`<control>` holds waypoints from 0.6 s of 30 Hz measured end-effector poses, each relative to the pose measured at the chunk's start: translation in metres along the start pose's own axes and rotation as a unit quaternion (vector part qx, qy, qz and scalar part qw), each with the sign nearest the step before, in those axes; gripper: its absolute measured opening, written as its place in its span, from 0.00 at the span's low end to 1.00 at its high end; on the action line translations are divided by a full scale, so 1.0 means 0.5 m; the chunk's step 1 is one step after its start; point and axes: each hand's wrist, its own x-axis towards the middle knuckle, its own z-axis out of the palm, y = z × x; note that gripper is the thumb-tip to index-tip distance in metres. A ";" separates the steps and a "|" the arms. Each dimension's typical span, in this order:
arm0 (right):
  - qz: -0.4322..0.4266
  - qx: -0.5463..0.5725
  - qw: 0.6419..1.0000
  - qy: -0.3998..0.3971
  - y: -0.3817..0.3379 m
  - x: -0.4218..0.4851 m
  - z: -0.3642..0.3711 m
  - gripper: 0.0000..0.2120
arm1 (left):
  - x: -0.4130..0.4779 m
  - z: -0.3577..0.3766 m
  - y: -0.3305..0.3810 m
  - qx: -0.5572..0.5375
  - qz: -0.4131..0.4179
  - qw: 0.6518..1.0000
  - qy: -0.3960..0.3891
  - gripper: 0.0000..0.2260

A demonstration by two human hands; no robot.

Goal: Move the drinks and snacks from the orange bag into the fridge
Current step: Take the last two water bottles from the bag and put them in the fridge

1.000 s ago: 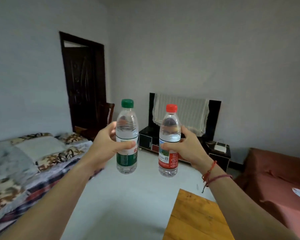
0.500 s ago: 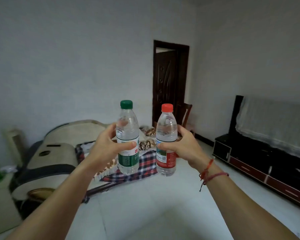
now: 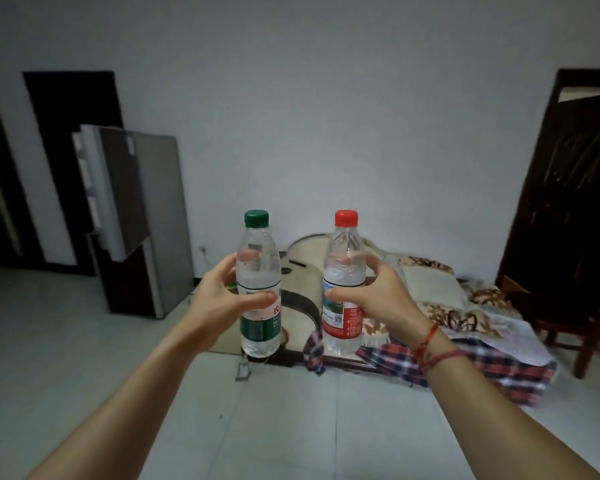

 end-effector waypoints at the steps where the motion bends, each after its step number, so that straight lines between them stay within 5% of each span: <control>1: -0.003 0.009 1.000 -0.017 -0.006 0.008 0.028 0.27 | -0.014 -0.029 0.000 0.007 0.000 1.000 0.019 0.29; 18: -0.076 0.063 0.968 -0.229 -0.136 -0.047 0.504 0.29 | -0.302 -0.426 0.038 0.079 -0.022 0.967 0.242 0.26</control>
